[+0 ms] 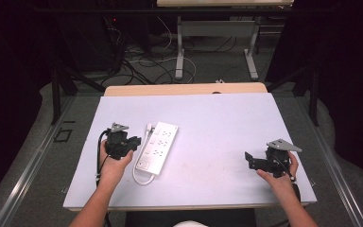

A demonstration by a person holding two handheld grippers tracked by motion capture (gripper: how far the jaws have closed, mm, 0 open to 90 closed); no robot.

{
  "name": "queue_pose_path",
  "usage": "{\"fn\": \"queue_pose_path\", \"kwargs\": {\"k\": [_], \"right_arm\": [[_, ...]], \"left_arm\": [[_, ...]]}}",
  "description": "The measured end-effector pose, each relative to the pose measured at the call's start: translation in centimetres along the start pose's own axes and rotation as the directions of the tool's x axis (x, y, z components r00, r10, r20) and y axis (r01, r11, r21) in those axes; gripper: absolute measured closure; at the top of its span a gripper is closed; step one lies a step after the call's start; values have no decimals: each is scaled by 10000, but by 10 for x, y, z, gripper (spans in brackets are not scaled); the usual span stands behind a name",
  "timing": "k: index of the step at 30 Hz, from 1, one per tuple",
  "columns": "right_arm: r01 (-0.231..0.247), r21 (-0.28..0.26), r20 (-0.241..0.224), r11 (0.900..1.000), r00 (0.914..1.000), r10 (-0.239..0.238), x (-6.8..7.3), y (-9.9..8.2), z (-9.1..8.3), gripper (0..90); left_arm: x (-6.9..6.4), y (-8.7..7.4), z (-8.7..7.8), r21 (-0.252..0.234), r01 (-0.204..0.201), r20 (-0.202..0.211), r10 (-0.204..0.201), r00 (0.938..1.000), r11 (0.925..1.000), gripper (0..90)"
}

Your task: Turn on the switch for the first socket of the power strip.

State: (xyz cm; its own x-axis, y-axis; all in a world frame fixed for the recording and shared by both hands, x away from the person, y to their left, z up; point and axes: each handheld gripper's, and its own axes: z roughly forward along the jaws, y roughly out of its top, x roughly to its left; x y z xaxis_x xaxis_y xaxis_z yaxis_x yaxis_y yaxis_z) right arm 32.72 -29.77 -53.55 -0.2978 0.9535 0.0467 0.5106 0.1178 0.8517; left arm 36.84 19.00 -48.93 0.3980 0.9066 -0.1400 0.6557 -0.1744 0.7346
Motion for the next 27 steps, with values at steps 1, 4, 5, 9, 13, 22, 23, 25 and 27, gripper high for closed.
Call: {"fn": "queue_pose_path", "kwargs": {"k": [1, 4, 5, 9, 13, 22, 23, 25, 27], "right_arm": [[0, 0, 0, 10000, 10000, 0, 0, 0, 0, 7], [-19, 19, -15, 10000, 10000, 19, 0, 0, 0, 8], [7, 16, -23, 10000, 10000, -7, 0, 0, 0, 8], [43, 20, -23, 10000, 10000, -43, 0, 0, 0, 9], [5, 20, -36, 10000, 10000, -5, 0, 0, 0, 10], [-30, 19, -60, 10000, 10000, 31, 0, 0, 0, 10], [-36, -12, -25, 10000, 10000, 36, 0, 0, 0, 10], [-104, -35, -15, 9999, 9999, 104, 0, 0, 0, 10], [-100, -42, -1, 9999, 10000, 100, 0, 0, 0, 10]], "left_arm": [[0, 0, 1, 58, 6, -31, -6, 10000, 10000, 780], [0, 0, 3, 192, -3, -60, 5, 10000, 9998, 793], [0, 0, 4, 241, 5, -58, -3, 10000, 9997, 805], [-1, 1, 7, 440, -68, -95, 73, 9999, 9990, 816], [-1, 1, 10, 705, -37, -64, 41, 10000, 9975, 842], [-2, 2, 16, 1323, -96, 1, 96, 10000, 9912, 869], [-3, 1, 17, 1286, -24, -106, 37, 9999, 9917, 871], [-4, 1, 19, 1401, -18, -76, 29, 10000, 9901, 879], [-4, 1, 20, 1478, 2, -142, 19, 9999, 9890, 890]]}}
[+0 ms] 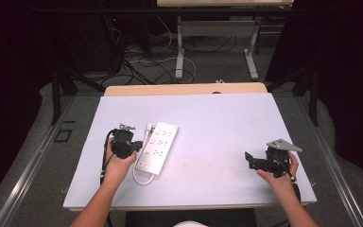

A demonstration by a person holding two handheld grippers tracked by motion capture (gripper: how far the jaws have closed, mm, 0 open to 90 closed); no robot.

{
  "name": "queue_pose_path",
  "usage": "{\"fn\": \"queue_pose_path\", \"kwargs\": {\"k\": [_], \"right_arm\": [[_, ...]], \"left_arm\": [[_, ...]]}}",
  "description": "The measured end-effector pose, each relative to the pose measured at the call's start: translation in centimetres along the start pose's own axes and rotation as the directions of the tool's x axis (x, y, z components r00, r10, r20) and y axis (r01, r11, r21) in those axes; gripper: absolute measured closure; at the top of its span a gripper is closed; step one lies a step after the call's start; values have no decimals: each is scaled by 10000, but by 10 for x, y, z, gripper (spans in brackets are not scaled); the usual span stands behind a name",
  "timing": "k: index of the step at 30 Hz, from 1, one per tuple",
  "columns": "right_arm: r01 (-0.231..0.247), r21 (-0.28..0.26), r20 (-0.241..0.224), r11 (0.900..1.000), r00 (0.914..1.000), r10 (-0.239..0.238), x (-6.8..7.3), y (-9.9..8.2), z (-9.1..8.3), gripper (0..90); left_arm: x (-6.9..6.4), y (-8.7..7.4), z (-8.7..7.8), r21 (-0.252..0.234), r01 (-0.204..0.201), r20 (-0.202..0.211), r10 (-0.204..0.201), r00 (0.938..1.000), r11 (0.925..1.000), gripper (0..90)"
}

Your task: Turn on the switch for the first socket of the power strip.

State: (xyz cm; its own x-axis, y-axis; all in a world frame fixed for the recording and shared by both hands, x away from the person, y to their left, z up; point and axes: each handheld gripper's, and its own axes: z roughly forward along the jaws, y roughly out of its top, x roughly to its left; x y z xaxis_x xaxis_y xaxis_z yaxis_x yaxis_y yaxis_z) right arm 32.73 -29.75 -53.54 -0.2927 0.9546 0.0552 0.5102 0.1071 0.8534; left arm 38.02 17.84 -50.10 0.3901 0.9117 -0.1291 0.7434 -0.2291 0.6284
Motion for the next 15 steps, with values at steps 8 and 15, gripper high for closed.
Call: {"fn": "queue_pose_path", "kwargs": {"k": [8, 15], "right_arm": [[21, 28, -27, 10000, 10000, -21, 0, 0, 0, 11], [34, 67, -17, 10000, 10000, -34, 0, 0, 0, 11]], "left_arm": [[0, 0, 5, 452, 176, 126, -182, 9998, 9988, 899], [-1, 0, 10, 753, 288, 211, -304, 9993, 9967, 900]]}}
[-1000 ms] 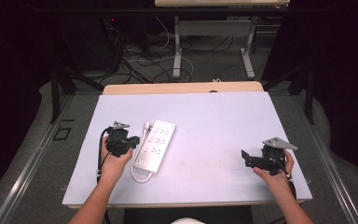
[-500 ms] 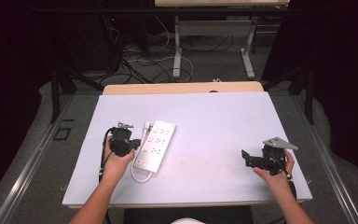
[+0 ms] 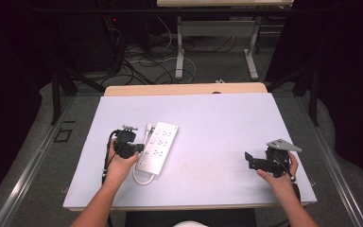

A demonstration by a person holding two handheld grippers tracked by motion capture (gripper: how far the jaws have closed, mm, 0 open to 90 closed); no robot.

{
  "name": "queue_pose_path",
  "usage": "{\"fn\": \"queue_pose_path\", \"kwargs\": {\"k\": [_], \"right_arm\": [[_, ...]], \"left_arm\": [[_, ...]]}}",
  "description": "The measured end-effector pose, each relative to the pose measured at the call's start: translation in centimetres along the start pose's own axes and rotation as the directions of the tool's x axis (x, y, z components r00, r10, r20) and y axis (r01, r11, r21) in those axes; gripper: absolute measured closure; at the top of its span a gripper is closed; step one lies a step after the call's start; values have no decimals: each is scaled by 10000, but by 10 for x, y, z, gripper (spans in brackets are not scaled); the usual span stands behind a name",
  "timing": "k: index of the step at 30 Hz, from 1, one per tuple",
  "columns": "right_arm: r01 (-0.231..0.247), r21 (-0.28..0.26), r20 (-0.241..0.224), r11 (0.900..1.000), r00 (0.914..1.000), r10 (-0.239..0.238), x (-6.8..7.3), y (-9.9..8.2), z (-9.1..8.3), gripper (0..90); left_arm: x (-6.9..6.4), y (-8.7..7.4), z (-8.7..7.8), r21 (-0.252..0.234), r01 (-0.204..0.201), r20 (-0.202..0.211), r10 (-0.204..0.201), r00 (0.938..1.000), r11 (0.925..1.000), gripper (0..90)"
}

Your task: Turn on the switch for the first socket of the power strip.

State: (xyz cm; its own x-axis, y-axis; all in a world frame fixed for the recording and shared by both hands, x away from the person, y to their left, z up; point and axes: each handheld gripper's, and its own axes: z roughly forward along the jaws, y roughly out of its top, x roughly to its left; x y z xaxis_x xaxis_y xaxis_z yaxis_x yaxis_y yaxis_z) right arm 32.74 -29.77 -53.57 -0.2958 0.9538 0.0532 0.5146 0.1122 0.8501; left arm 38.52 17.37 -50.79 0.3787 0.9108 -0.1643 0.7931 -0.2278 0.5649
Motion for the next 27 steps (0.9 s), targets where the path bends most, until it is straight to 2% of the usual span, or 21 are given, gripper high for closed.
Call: {"fn": "queue_pose_path", "kwargs": {"k": [17, 25, 27], "right_arm": [[-56, -35, 24, 10000, 10000, 56, -1, 0, 1, 11], [-86, -48, 34, 10000, 10000, 86, -1, 0, 0, 11], [-77, -3, -16, 10000, 10000, 77, -1, 0, 0, 12]], "left_arm": [[-7, 2, 9, 376, -267, 73, 264, 9996, 9989, 900], [-9, 1, 13, 405, -149, 125, 144, 9998, 9991, 900], [-8, 1, 13, 373, -239, 107, 235, 9997, 9990, 900]]}}
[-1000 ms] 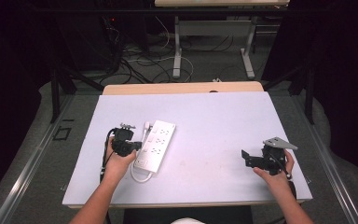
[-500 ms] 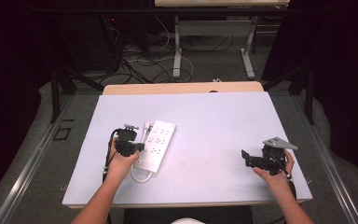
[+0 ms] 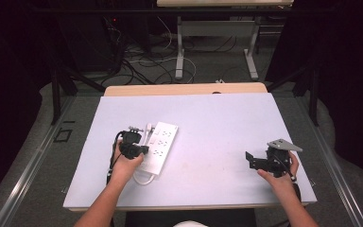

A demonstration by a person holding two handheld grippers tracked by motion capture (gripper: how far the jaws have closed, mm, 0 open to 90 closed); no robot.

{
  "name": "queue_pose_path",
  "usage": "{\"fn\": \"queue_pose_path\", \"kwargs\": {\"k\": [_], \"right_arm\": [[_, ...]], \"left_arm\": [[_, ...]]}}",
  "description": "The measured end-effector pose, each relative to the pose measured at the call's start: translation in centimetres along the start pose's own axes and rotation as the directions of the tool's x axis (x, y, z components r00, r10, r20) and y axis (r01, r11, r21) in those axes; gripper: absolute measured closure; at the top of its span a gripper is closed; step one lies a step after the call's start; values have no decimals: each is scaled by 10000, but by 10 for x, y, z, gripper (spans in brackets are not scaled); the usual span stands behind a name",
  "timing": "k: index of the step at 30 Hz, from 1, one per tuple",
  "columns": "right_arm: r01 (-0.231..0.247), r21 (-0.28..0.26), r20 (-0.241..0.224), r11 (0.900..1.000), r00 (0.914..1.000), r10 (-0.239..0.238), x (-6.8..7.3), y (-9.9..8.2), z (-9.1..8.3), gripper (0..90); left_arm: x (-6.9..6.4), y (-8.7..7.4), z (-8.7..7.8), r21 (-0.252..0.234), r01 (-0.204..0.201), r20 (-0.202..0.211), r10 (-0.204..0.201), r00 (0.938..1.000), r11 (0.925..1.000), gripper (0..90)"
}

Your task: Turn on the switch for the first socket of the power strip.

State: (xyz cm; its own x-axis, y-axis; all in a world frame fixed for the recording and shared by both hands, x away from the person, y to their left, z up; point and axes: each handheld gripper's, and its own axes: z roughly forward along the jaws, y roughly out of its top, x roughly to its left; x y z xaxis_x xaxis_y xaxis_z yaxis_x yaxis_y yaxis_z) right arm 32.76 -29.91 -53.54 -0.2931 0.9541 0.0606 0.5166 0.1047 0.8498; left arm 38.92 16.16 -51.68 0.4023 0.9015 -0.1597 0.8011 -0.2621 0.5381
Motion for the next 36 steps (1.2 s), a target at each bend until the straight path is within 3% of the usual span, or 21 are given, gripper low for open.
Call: {"fn": "queue_pose_path", "kwargs": {"k": [21, 24, 36], "right_arm": [[37, 10, 54, 10000, 10000, -37, 0, 0, -1, 12], [32, 21, 46, 10000, 10000, -32, 0, 0, -1, 12], [74, -66, 76, 10000, 9999, -74, 0, 0, 1, 12]], "left_arm": [[-2, -1, 0, 49, -23, -154, 24, 9999, 10000, 900], [-4, -1, 1, 170, -53, -389, 60, 9992, 9998, 900], [-3, -4, 1, 22, 31, -262, -31, 9997, 10000, 900]]}}
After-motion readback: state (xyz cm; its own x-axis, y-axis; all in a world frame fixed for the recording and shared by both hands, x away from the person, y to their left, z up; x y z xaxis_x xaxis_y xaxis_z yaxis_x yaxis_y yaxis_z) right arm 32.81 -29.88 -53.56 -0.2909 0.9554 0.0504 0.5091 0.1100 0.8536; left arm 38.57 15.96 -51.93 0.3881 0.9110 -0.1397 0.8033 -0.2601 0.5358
